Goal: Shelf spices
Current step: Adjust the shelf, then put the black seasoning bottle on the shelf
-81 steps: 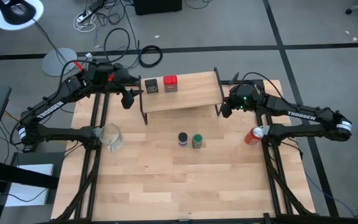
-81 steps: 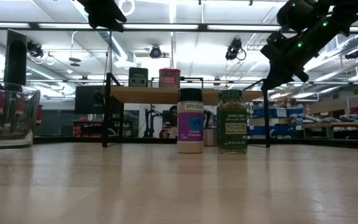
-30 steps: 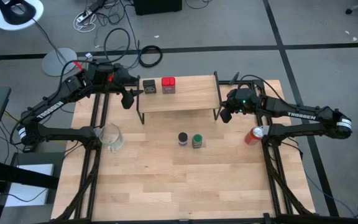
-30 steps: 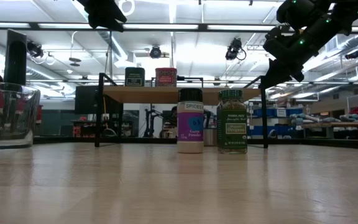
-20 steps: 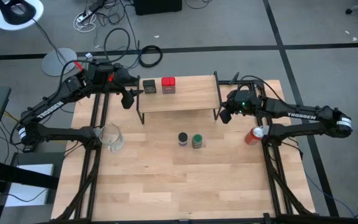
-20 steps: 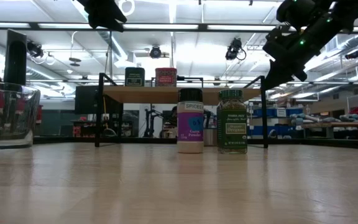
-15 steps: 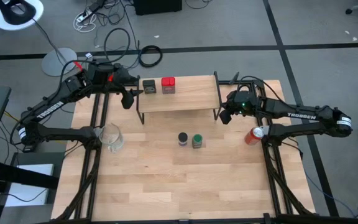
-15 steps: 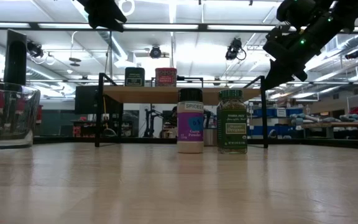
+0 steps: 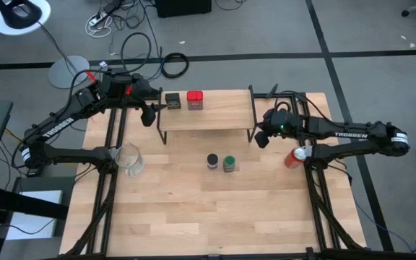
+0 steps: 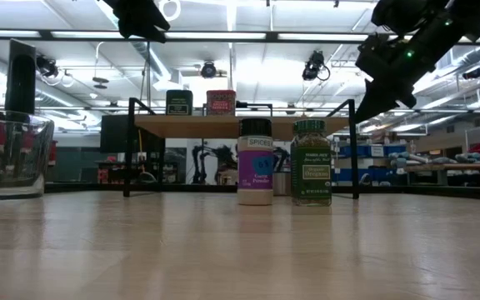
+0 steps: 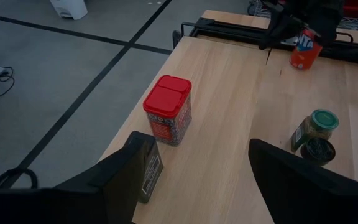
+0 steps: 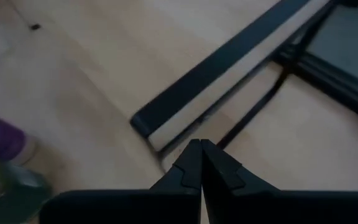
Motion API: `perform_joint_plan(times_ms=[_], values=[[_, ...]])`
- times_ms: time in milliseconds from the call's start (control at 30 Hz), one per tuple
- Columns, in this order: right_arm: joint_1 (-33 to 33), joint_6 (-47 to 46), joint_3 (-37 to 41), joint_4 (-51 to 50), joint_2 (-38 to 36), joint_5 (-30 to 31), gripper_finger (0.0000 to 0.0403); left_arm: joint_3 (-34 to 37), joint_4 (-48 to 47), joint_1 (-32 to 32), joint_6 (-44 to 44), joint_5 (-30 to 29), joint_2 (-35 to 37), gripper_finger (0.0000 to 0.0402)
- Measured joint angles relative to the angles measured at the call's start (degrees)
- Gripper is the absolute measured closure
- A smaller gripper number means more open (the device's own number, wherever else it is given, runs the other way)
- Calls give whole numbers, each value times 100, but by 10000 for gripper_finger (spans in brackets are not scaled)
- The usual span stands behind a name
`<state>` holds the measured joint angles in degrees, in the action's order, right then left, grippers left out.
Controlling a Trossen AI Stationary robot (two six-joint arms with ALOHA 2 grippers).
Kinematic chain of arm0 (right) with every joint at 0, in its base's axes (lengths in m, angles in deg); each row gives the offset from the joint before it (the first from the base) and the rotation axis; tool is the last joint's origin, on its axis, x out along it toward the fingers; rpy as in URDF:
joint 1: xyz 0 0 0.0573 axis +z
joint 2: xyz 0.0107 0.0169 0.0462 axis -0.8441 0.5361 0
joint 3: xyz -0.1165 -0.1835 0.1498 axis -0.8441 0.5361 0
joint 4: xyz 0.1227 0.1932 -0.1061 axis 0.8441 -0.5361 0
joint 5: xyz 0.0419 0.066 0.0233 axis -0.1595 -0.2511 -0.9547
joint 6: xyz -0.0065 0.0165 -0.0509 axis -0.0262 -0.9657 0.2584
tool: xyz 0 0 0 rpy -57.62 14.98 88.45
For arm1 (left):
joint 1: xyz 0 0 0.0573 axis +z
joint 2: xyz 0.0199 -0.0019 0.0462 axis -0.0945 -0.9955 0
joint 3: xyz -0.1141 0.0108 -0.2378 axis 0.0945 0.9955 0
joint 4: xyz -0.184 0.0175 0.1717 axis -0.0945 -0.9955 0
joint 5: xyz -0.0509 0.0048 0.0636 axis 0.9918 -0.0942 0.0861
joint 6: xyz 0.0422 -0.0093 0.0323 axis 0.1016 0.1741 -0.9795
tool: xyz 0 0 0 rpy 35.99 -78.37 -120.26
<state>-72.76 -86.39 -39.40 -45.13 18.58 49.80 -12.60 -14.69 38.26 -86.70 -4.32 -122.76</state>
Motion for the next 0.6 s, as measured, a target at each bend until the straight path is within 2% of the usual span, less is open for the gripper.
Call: perform_joint_plan(times_ms=[200, 433, 533, 600], values=[[137, -90, 0, -11, -70, 1042, 403, 0, 0, 0, 0, 0, 0, 115], [245, 11, 0, 155, -574, 2692, 403, 0, -2, -1, -2, 1, 0, 115], [480, 723, 0, 710, -947, 3238, 403, 0, -2, -1, -1, 0, 0, 115], [677, 1556, 0, 1468, -1221, 3079, 403, 0, -2, 0, -1, 0, 0, 115]])
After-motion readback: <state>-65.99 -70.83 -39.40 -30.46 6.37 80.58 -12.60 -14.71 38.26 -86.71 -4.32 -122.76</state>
